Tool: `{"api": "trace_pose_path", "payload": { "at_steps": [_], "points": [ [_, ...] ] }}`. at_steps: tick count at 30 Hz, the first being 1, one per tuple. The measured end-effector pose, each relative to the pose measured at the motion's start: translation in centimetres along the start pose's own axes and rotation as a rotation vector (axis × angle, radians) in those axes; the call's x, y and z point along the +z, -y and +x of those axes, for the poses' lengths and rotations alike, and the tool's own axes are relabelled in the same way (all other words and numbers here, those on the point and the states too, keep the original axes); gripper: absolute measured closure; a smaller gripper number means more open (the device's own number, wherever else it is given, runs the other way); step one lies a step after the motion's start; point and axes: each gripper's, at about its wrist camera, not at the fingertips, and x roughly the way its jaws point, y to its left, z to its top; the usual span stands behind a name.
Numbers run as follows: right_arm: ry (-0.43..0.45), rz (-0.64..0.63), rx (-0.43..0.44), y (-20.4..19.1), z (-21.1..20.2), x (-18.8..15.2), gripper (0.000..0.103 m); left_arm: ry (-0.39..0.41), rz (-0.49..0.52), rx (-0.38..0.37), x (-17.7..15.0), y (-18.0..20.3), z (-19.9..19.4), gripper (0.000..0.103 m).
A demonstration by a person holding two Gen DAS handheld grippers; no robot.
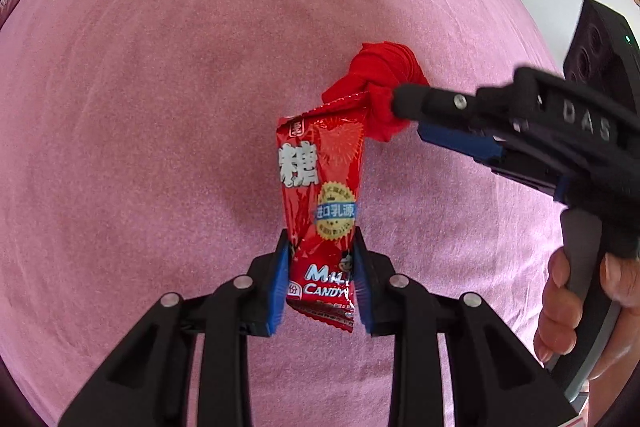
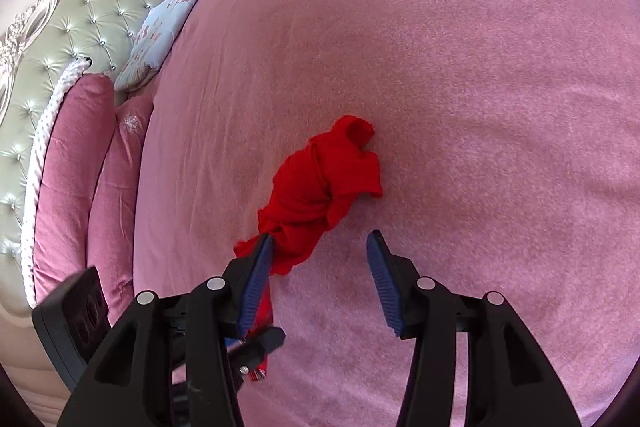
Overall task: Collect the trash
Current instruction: 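Grasp the red milk candy wrapper with left gripper while right gripper grasps the red cloth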
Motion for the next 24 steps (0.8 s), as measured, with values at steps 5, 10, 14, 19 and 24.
{"api": "trace_pose_path", "payload": {
  "at_steps": [5,10,14,19,24],
  "points": [
    [-0.019,0.107,0.039,0.6,1.8,1.3,0.047,-0.010,-0.009,0.001,-0.8,-0.5,0.6,0.075],
    [-0.025,0.117,0.021,0.4,3.0,1.9,0.062,-0.010,-0.028,-0.003,-1.7,-1.4,0.4,0.075],
    [-0.003,0.036,-0.021,-0.3,2.5,1.0,0.066,-0.004,-0.055,-0.013,-1.6,-2.1,0.3,0.075],
    [0.013,-0.015,-0.055,0.1,0.5,-0.8,0.067,-0.005,-0.051,-0.034,-1.9,-1.3,0.0,0.075],
    [0.012,-0.046,-0.081,1.0,-2.6,-4.2,0.067,-0.025,-0.055,-0.080,-5.2,0.2,-0.9,0.075]
  ]
}}
